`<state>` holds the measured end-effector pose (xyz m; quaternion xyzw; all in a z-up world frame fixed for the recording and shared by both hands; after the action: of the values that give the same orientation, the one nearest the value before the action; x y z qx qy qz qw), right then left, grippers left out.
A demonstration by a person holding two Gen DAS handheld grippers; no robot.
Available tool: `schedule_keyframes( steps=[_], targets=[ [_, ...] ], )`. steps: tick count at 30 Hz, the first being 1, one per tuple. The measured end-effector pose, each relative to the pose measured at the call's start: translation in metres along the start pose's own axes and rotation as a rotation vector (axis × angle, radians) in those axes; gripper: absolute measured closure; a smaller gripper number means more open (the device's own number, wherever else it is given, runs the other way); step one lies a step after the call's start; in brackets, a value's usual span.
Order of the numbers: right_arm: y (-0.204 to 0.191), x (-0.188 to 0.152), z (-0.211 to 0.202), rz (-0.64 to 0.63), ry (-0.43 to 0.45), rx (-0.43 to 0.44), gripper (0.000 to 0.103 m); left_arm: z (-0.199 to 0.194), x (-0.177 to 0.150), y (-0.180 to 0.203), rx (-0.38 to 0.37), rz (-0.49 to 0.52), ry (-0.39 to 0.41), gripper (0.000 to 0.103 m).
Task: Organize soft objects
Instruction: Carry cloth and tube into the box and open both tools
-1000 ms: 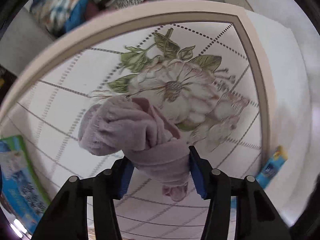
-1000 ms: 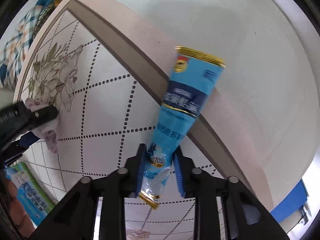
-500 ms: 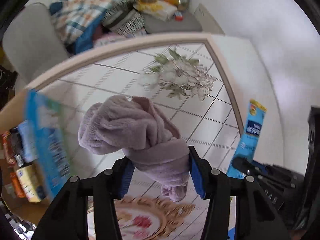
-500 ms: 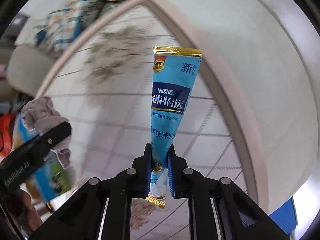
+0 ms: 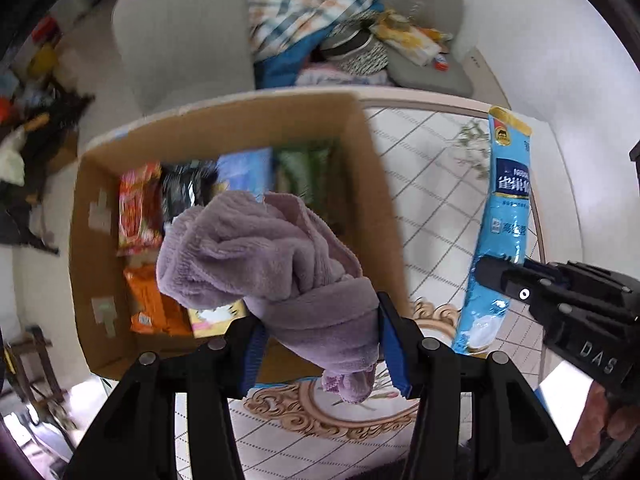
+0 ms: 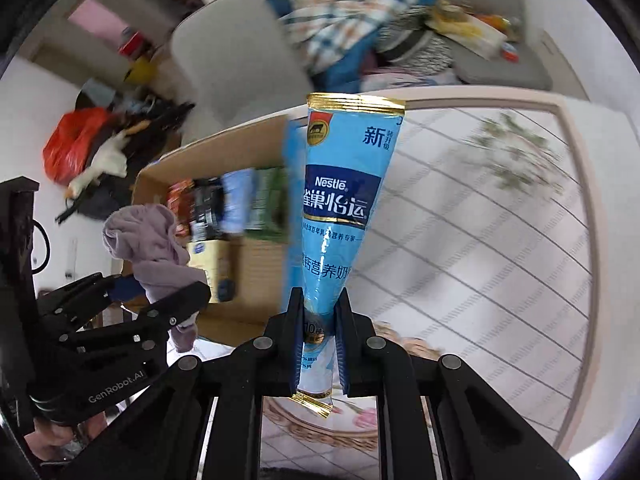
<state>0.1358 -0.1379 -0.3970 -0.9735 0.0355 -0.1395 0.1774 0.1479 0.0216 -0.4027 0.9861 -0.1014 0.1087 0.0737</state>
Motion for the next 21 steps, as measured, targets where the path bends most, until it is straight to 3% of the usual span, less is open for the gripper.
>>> schedule_keyframes(
  steps=[6, 10, 16, 21],
  targets=[
    [-0.051, 0.003, 0.044, -0.070, -0.076, -0.048, 0.088, 0.036, 0.012, -0.043, -0.081, -0.052, -0.086, 0.055],
    [-0.063, 0.006, 0.071, -0.097, -0.108, -0.093, 0.088, 0.057, 0.016, -0.055, -0.145, -0.075, -0.149, 0.055],
    [-0.062, 0.016, 0.098, -0.127, -0.131, -0.167, 0.088, 0.080, 0.016, -0.057, -0.167, -0.042, -0.213, 0.055],
    [-0.063, 0.017, 0.106, -0.149, -0.146, -0.215, 0.085, 0.084, 0.020, -0.055, -0.139, -0.038, -0.212, 0.052]
  ],
)
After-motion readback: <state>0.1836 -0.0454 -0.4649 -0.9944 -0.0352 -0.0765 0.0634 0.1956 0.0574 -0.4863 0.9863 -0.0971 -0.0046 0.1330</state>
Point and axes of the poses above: each gripper's, at about its wrist camera, not at the fingertips, and z roughly the way its jaws point, y to its right, x to its top, the point moved 1 cm from there along z, roughly the way its jaws point, and after that the axes turned 5 degrees about y, right-handed, at the moved point
